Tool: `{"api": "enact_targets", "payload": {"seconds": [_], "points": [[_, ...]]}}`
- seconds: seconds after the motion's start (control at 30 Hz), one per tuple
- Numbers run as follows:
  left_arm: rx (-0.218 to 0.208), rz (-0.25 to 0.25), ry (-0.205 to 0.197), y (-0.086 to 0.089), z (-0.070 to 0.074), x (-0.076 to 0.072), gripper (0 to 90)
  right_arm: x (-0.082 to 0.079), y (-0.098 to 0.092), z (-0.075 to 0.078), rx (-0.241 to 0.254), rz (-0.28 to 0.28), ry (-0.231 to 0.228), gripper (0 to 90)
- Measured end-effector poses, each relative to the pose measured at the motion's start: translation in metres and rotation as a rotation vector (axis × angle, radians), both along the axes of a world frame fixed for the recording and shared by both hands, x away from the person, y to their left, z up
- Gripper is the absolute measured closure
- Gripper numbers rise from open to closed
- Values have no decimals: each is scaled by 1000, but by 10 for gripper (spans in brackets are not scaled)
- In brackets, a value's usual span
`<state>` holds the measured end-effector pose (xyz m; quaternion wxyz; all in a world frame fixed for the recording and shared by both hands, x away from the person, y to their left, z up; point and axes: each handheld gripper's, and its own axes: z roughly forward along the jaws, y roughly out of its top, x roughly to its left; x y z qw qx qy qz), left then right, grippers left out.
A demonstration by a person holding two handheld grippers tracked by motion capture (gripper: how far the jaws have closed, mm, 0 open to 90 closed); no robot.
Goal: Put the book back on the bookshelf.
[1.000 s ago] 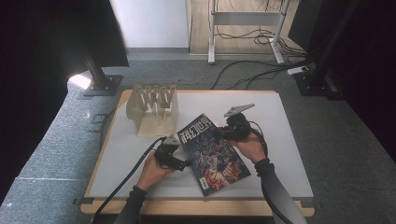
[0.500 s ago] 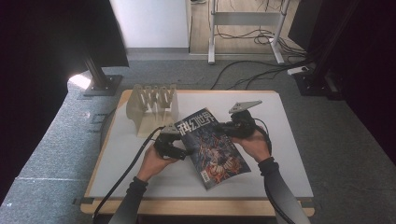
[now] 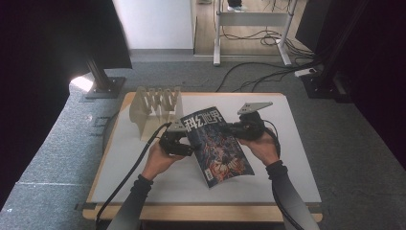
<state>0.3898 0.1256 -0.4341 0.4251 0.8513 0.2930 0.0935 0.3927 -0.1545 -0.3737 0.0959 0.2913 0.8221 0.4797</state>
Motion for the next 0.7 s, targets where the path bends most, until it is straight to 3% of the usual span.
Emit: {"api": "enact_targets", "payload": {"seconds": [0.2,0.33,0.53,0.6,0.7], "points": [[-10,-19,-1,0,9,-1,565,-1,-1,2,-13,-1,-17,814],[-2,-21,-40,0,22,-6,642,-2,-5,5,-12,-20,-33,814],[45,-16,-168,-2,46,-16,724,-4,-11,11,-12,-49,-77,815],[75,-5,-243,-4,54,-22,755,-5,-13,13,-9,-56,-90,814],[79,-5,-302,-4,62,-30,806,-6,-15,13,-10,-75,-104,814]]}}
